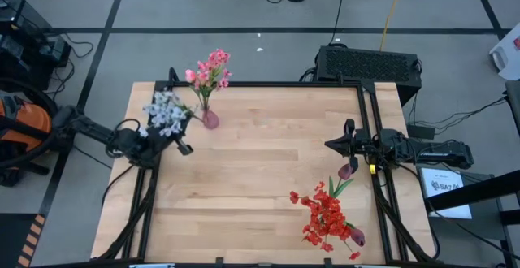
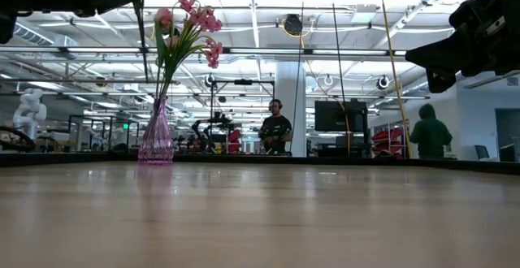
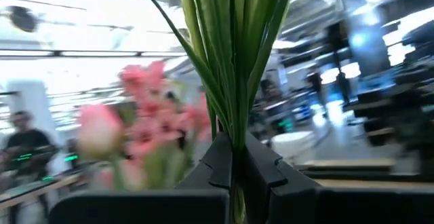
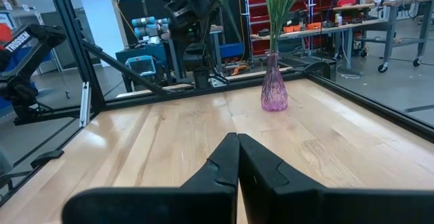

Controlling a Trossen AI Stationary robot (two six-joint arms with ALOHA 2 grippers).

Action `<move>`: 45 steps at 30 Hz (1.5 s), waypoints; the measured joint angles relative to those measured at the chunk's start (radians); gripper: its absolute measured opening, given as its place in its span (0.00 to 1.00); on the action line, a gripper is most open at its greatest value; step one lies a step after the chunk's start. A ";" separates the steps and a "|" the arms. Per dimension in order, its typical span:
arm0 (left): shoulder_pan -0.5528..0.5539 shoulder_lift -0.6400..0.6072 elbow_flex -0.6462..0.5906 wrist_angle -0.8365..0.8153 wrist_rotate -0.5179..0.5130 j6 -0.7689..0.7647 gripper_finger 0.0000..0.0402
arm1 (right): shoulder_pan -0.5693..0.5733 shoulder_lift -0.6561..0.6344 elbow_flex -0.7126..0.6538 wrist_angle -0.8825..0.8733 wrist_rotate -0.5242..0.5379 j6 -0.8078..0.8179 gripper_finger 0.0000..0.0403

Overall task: Sort flowers into vase by color
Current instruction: Put the white flowers into the pink vase

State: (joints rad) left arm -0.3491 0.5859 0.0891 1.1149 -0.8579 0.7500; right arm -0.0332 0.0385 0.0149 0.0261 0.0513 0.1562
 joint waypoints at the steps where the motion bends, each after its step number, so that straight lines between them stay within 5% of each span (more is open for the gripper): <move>1: 0.006 -0.007 0.000 0.001 -0.016 0.021 0.03 | 0.000 0.000 0.000 0.000 0.000 0.000 0.00; 9: 0.127 -0.071 0.000 0.002 0.008 0.063 0.03 | 0.000 0.000 0.000 0.000 0.000 0.000 0.00; 21: 0.371 -0.103 -0.082 -0.032 0.257 -0.237 0.03 | 0.000 0.000 0.000 0.000 0.000 0.000 0.00; 45: 0.541 -0.097 -0.083 -0.305 0.353 -0.419 0.03 | 0.000 0.000 0.000 0.000 0.000 0.000 0.00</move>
State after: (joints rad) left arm 0.1921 0.4893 0.0063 0.8096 -0.5045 0.3308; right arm -0.0334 0.0387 0.0151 0.0257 0.0513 0.1562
